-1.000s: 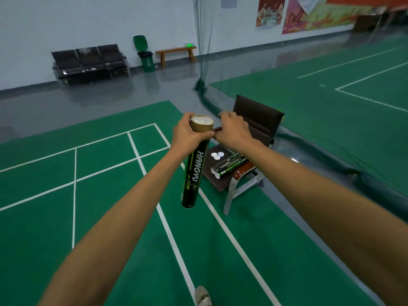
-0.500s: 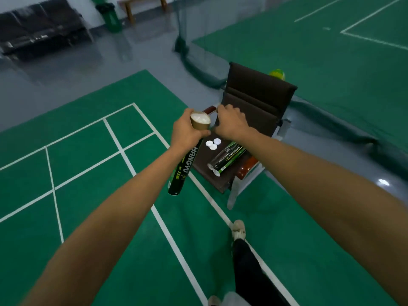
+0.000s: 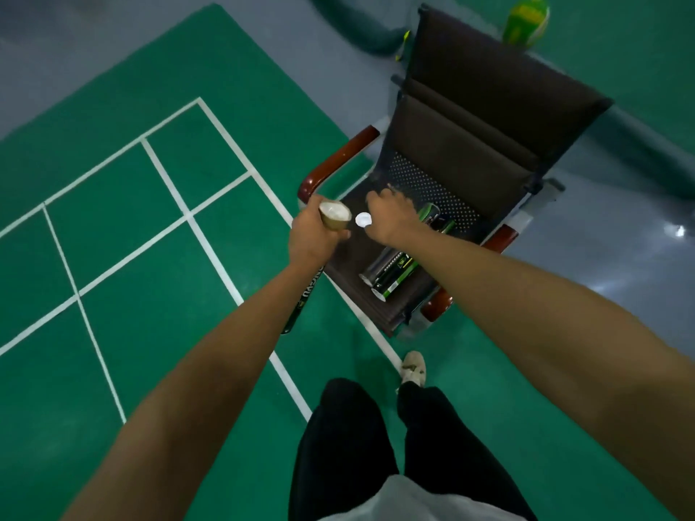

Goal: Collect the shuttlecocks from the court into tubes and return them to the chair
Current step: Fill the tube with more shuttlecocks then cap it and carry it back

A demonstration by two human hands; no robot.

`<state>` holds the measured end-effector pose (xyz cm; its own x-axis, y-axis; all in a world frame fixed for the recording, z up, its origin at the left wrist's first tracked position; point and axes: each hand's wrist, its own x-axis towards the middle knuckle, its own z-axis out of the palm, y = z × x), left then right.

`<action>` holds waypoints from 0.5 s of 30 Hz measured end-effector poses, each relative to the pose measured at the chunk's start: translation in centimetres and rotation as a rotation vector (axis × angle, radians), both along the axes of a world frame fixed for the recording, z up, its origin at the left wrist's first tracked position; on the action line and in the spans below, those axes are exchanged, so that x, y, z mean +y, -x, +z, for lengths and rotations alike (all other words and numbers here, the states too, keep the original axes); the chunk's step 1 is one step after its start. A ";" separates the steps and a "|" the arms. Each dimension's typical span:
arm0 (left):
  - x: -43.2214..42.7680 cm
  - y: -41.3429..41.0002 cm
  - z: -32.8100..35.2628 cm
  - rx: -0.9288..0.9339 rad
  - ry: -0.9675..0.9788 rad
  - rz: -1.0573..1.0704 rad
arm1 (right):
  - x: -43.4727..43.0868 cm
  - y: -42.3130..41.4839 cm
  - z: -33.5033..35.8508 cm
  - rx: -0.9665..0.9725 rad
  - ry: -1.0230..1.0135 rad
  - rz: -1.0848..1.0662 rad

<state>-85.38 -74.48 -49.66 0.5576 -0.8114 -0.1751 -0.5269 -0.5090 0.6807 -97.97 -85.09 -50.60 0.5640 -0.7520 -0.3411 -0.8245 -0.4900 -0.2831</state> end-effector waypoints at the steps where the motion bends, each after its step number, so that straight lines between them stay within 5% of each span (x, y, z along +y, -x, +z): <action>1: -1.3 -0.8 -0.9 0.012 -0.024 -0.005 | -1.3 -0.8 -1.0 0.016 -0.015 0.001; 15: -14.2 -12.1 -18.2 0.153 -0.260 -0.228 | -12.1 -11.5 -17.4 0.140 -0.209 -0.181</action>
